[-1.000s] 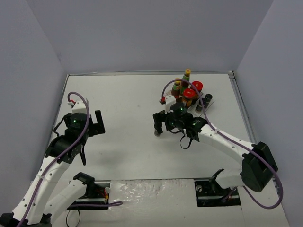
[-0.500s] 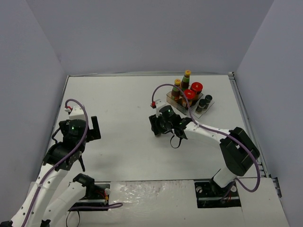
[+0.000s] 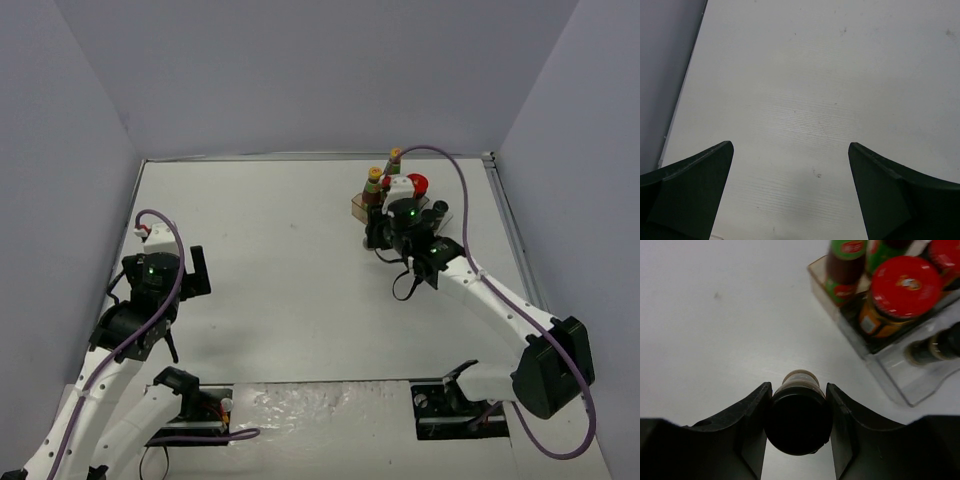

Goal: Organize the condiment bottles

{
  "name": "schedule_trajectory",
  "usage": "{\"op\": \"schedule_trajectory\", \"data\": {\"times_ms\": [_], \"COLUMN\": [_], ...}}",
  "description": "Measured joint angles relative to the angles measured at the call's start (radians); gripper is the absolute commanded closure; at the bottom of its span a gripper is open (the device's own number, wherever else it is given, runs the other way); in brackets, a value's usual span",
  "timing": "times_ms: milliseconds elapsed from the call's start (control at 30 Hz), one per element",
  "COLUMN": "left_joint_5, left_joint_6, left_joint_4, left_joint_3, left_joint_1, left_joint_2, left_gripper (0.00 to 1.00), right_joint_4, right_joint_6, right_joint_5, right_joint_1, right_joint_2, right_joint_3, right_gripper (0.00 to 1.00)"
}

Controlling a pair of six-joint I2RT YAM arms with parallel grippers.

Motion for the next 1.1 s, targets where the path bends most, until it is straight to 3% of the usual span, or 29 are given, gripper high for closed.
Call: {"op": "schedule_trajectory", "data": {"times_ms": [167,300,833,933,1000,1100], "left_joint_5": [0.006,0.010,0.017,0.018,0.018,0.020], "left_joint_6": [0.003,0.005,0.009,0.009,0.009,0.009], "left_joint_4": [0.000,0.000,0.001,0.001,0.001,0.001], "left_joint_3": [0.000,0.000,0.000,0.000,0.000,0.000], "left_joint_1": [0.013,0.017,0.028,0.031,0.031,0.032], "left_joint_2": [0.002,0.003,0.011,0.011,0.012,0.013], "left_gripper": [0.03,0.03,0.03,0.03,0.03,0.03], "right_joint_4": [-0.026,-0.050,0.041,0.061,0.070,0.071], "right_joint_6": [0.024,0.032,0.058,0.062,0.068,0.076], "right_joint_5": [0.053,0.069,0.090,0.092,0.091,0.091], "right_joint_1": [-0.194,-0.273,-0.349,-0.352,-0.354,-0.357], "right_joint_2": [-0.017,0.012,0.254,0.283,0.303,0.325], "right_joint_3": [0.037,0.049,0.072,0.072,0.072,0.072], "right_gripper": [1.00,1.00,1.00,0.88,0.69,0.57]}}
